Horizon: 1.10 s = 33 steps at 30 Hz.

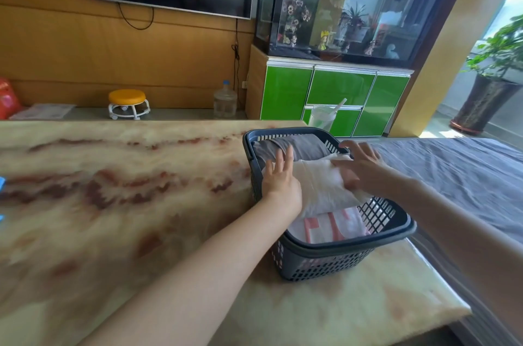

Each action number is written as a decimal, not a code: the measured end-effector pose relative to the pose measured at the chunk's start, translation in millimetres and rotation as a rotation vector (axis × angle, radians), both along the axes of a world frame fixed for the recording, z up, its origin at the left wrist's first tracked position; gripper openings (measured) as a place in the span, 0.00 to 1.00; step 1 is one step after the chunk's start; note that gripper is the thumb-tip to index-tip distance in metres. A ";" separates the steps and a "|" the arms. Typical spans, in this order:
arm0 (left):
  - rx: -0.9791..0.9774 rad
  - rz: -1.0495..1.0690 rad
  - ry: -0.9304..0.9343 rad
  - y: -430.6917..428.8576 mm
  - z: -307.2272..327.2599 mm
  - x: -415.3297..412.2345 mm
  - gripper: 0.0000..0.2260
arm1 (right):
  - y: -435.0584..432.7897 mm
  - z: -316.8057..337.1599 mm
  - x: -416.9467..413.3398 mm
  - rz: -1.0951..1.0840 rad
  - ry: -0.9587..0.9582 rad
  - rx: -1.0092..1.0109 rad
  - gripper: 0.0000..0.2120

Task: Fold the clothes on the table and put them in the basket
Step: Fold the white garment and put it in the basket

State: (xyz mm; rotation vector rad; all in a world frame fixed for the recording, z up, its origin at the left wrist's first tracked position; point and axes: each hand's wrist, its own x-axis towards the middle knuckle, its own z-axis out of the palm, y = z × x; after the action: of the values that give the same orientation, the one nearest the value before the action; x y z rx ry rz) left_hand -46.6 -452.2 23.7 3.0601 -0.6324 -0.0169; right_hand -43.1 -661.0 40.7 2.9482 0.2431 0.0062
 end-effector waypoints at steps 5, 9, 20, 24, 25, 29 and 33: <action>0.197 -0.071 0.143 4.8 3.2 8.7 0.26 | -4.4 7.3 5.7 -0.064 0.365 0.332 0.30; 0.182 -0.056 0.174 3.0 7.6 14.4 0.35 | 0.7 1.3 21.8 -0.030 0.455 0.048 0.27; 0.206 -0.085 0.143 2.1 5.8 17.3 0.31 | 6.2 1.4 14.0 -0.029 0.338 0.056 0.27; 0.152 -0.090 0.111 10.3 10.1 11.5 0.30 | 2.4 18.3 -1.5 -0.117 0.350 0.141 0.32; 0.165 -0.091 0.104 11.6 9.4 11.2 0.30 | 1.7 19.5 -4.8 -0.122 0.366 0.114 0.33; 0.316 -0.046 0.083 5.0 5.3 13.4 0.36 | 14.7 12.4 -12.0 -0.068 0.341 -0.070 0.37; 0.344 0.018 0.024 -4.7 -1.5 15.4 0.45 | 7.1 2.8 -7.4 -0.042 0.298 0.001 0.43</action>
State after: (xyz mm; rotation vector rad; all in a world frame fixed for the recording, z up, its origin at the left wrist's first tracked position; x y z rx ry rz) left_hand -31.2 -456.9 22.1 3.3876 -0.6640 -0.1798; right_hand -50.4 -653.9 43.5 2.9450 0.2202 -0.4402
